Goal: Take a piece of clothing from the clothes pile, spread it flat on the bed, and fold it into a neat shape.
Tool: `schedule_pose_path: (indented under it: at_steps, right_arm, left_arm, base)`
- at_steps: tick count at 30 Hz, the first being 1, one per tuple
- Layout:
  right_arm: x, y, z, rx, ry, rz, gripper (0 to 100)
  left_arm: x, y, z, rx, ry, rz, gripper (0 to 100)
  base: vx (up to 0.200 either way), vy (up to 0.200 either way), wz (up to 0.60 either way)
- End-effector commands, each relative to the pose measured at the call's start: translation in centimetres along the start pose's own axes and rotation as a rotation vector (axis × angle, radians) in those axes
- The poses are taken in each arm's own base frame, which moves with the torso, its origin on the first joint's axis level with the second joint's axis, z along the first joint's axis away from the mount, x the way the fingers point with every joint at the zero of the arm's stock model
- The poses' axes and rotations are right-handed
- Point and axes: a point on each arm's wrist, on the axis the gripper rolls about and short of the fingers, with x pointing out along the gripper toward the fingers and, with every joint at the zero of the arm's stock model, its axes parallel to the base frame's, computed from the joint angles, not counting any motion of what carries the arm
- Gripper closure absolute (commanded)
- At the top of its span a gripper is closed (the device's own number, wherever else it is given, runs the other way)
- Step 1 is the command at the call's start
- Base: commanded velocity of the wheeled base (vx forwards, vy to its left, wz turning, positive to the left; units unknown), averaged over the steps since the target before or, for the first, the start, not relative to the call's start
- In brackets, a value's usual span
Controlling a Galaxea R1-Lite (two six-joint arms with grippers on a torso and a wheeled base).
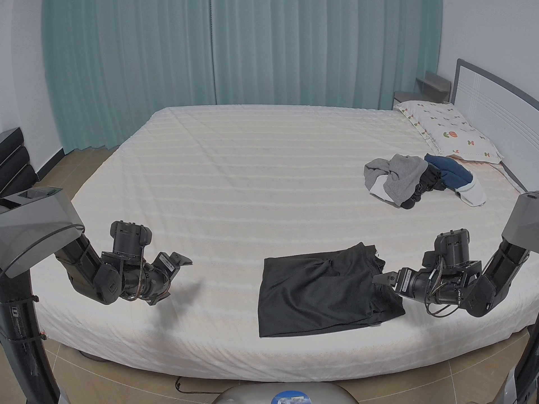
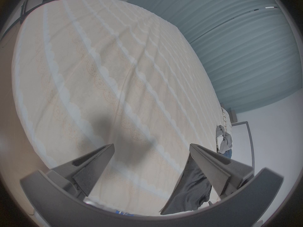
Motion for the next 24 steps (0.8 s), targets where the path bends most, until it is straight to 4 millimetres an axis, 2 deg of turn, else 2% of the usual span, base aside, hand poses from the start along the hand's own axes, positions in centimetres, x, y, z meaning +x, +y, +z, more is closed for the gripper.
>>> schedule_pose_path:
  at_steps: [1,6,7,13,24]
  right_arm:
    - [1.6,-0.1,-1.0,-0.023,0.061,0.01,0]
    - [2.5,-1.2,-1.9,-0.083,0.108,-0.014,0]
    - [2.6,-1.5,-1.9,-0.095,0.111,-0.022,100]
    - [2.5,-3.2,-1.8,-0.111,0.116,-0.062,100]
    - [0.2,-3.9,-2.1,-0.088,0.117,-0.085,100]
  left_arm:
    - [0.1,0.1,0.0,-0.001,0.001,0.003,0]
    - [0.2,0.1,0.0,0.0,0.001,0.003,0]
    - [0.2,0.1,0.0,0.0,0.0,0.004,0]
    - [0.2,0.1,0.0,0.0,0.001,0.005,0]
    - [0.2,0.1,0.0,0.0,0.002,0.006,0]
  base:
    - [0.0,0.0,0.0]
    - [0.0,0.0,0.0]
    - [0.0,0.0,0.0]
    - [0.0,0.0,0.0]
    - [0.0,0.0,0.0]
